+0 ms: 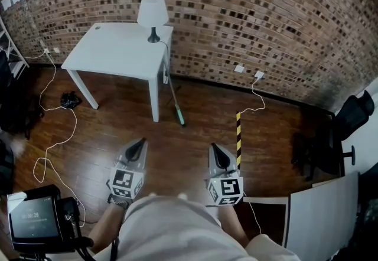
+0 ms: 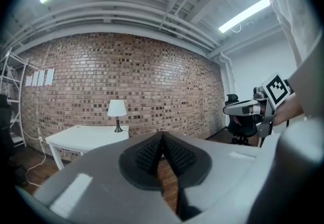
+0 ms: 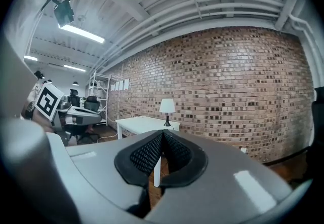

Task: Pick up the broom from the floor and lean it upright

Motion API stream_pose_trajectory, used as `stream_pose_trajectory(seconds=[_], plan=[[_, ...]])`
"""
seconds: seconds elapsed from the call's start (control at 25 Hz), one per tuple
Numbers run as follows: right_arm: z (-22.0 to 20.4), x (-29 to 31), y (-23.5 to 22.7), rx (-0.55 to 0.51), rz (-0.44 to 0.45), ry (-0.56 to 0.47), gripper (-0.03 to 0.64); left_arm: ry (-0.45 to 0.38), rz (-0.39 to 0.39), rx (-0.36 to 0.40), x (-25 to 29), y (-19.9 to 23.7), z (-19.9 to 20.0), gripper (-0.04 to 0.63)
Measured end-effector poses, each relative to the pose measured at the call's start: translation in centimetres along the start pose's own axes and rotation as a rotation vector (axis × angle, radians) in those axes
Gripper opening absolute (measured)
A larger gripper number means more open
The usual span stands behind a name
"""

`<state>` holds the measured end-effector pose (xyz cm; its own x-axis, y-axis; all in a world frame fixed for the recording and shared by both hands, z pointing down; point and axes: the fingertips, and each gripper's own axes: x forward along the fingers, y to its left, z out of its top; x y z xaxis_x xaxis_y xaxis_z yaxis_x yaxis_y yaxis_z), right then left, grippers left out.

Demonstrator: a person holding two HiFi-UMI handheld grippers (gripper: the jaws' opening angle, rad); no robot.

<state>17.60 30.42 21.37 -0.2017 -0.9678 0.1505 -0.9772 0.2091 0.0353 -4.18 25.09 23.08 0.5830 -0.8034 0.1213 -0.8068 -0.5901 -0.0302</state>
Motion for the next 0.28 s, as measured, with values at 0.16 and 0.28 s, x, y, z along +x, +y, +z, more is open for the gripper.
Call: stream_pose_trajectory(seconds=[0.16,0.28], plan=[[-0.13,-0.05,-0.02,0.003,-0.006,-0.009,0.011,-0.007,-0.001,0.004,-0.07,-0.03,0.14,0.002],[-0.20,-0.03,-0.08,0.003,-0.011,-0.010,0.011,-0.008,-0.002,0.006,-0.06,-0.02,0.10,0.002]])
